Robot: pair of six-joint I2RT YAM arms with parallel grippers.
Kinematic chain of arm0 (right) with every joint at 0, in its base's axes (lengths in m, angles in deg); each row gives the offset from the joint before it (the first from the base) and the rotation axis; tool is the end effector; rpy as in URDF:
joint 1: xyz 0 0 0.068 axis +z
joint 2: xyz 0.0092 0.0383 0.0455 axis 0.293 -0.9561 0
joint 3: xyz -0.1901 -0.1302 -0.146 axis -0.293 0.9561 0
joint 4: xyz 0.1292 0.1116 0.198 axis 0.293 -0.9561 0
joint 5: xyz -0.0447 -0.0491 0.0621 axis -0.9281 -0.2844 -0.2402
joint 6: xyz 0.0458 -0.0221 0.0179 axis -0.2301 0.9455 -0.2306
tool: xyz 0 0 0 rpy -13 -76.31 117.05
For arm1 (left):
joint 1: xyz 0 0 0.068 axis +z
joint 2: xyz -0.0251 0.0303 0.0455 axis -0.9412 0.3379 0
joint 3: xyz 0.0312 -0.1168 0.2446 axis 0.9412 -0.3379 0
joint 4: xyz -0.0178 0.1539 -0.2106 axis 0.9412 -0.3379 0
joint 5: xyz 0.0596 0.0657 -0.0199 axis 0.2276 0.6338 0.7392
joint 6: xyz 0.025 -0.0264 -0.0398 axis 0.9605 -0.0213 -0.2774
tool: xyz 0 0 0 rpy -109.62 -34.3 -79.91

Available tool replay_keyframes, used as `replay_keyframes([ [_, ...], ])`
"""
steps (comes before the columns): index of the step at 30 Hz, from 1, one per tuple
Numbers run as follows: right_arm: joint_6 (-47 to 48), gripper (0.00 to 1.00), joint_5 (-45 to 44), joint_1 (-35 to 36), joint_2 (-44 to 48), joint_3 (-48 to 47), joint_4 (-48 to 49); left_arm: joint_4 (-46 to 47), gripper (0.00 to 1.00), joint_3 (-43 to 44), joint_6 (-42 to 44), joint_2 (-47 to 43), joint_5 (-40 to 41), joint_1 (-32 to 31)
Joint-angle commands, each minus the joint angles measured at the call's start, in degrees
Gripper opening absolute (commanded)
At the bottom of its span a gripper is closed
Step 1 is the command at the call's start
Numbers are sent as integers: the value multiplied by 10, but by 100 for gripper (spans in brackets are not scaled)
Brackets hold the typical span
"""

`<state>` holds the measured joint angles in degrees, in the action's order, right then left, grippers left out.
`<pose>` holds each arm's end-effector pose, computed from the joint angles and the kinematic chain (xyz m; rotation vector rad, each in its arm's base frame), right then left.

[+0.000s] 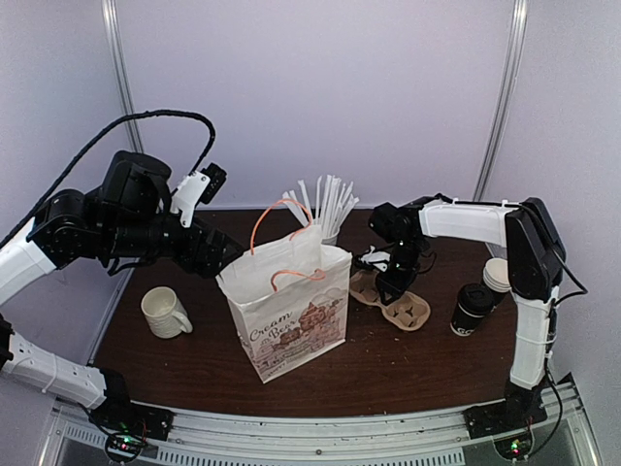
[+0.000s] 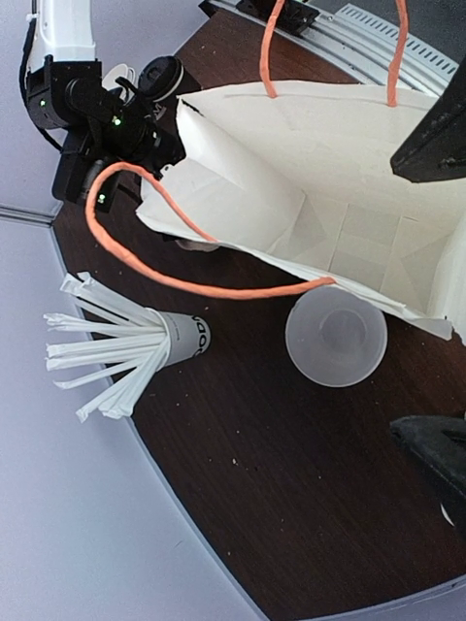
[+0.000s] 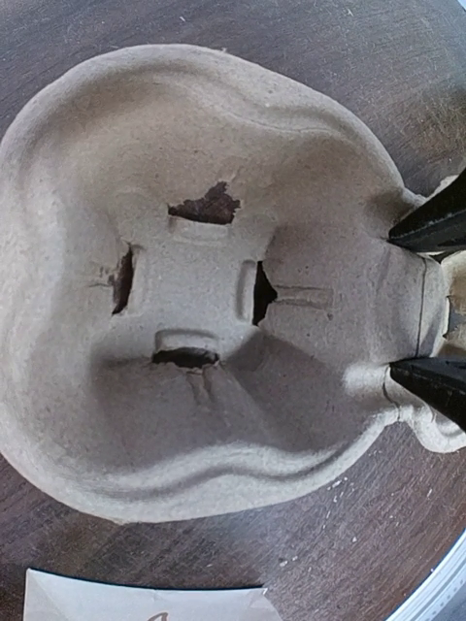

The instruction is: Pack the takeout coffee

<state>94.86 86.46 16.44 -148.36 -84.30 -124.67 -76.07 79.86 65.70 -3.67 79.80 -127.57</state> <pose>0.3192 0.2187 0.1907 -1.2946 2.7792 0.2913 0.1256 -0.1798 0.4034 0.5594 2.1317 -0.5092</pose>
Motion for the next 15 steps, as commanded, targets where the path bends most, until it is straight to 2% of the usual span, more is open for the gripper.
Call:
replay_keyframes([
  [1,-3,34,-18,4,24,-6,-9,7,87,9,5,-4,3,2],
  [10,9,31,-13,1,127,14,-16,-38,88,63,42,12,47,3],
  [15,18,31,0,-10,196,7,-26,-59,90,97,55,39,27,28],
])
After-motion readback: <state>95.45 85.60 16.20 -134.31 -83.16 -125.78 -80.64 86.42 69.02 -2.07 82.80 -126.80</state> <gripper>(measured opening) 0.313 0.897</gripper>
